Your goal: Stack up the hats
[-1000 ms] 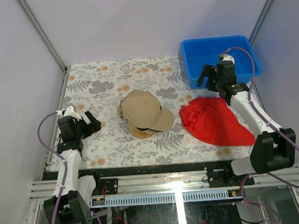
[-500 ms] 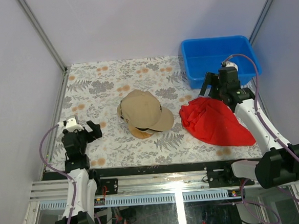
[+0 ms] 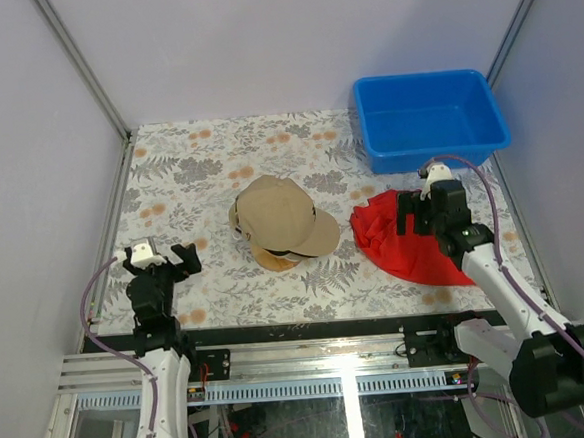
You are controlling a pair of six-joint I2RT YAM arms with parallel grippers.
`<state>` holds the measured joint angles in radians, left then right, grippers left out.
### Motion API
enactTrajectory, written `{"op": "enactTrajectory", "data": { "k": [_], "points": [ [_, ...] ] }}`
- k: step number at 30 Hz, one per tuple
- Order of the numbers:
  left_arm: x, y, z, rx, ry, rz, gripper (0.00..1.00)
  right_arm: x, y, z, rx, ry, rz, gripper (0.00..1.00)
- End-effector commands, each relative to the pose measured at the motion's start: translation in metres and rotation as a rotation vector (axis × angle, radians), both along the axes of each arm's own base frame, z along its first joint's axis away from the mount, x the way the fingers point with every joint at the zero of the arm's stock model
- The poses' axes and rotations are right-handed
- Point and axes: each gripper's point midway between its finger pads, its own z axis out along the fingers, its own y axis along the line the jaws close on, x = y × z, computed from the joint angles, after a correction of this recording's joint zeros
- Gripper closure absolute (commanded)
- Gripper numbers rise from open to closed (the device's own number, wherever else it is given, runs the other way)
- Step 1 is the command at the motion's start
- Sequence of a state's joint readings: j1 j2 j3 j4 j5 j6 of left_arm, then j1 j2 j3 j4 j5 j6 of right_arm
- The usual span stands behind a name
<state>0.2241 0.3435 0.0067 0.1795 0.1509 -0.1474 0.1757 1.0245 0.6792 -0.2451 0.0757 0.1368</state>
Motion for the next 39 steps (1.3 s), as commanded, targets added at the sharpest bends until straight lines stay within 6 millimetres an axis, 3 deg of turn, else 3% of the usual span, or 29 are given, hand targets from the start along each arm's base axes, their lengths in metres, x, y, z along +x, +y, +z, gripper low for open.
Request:
{"op": "enactTrajectory", "data": {
  "k": [1, 5, 8, 9, 17, 24, 28, 39],
  "points": [
    [-0.002, 0.002, -0.006, 0.043, -0.078, 0.03, 0.0, 0.001, 0.004, 0.008, -0.021, -0.136, 0.077, 0.01],
    [-0.003, -0.01, -0.006, 0.072, -0.091, -0.041, 0.0, -0.008, -0.009, -0.003, -0.082, -0.199, 0.061, 0.01],
    [-0.002, -0.005, -0.007, 0.056, -0.077, -0.007, 0.0, -0.014, -0.022, -0.008, -0.103, -0.265, -0.003, 0.01],
    [-0.001, -0.001, -0.008, 0.045, -0.068, 0.019, 0.0, -0.02, -0.023, -0.019, -0.112, -0.267, 0.007, 0.01],
    [-0.001, -0.007, -0.009, 0.057, -0.068, -0.022, 0.0, -0.04, -0.041, -0.048, -0.117, -0.371, -0.094, 0.01],
    [0.0, -0.006, -0.009, 0.053, -0.063, -0.012, 0.0, -0.047, -0.049, -0.055, -0.109, -0.501, -0.137, 0.01],
    [-0.001, -0.005, -0.009, 0.053, -0.063, -0.011, 0.0, -0.05, -0.061, -0.047, -0.09, -0.567, -0.231, 0.01],
    [-0.001, -0.006, -0.009, 0.054, -0.062, -0.017, 0.0, -0.052, -0.068, -0.049, -0.101, -0.535, -0.272, 0.01]
  ]
}}
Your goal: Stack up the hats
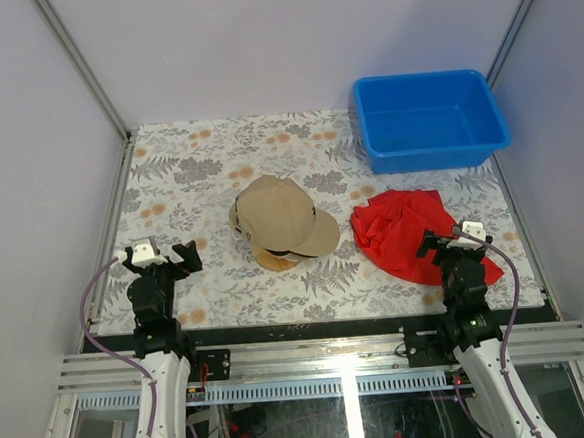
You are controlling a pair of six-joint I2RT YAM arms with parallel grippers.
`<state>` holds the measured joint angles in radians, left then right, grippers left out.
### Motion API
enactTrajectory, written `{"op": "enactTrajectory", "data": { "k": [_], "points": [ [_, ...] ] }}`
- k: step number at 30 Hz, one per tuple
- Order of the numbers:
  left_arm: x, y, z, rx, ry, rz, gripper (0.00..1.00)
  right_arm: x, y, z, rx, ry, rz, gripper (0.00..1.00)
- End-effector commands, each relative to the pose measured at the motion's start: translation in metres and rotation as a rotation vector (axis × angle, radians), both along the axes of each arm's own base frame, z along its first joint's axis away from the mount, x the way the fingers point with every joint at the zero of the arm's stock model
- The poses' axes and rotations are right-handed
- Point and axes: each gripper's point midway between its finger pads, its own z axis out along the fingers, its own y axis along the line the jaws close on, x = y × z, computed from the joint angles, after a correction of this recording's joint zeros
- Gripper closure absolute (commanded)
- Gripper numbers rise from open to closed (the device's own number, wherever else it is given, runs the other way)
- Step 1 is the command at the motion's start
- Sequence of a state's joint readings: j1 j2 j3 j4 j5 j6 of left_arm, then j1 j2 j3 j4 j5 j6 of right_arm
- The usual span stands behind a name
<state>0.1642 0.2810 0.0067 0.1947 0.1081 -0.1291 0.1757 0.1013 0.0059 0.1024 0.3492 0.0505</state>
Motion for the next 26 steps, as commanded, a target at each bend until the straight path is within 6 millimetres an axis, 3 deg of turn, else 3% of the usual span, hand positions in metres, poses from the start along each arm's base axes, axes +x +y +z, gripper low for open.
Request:
{"op": "enactTrajectory", "data": {
  "k": [1, 26],
  "points": [
    [-0.0028, 0.0006, -0.0273, 0.016, 0.011, 0.003, 0.0, -0.0034, -0.0089, -0.0401, 0.007, 0.061, -0.06, 0.01],
    [-0.0028, 0.001, -0.0271, 0.016, 0.01, 0.005, 0.0, -0.001, -0.0062, -0.0438, -0.008, 0.093, -0.043, 0.01]
  ]
}}
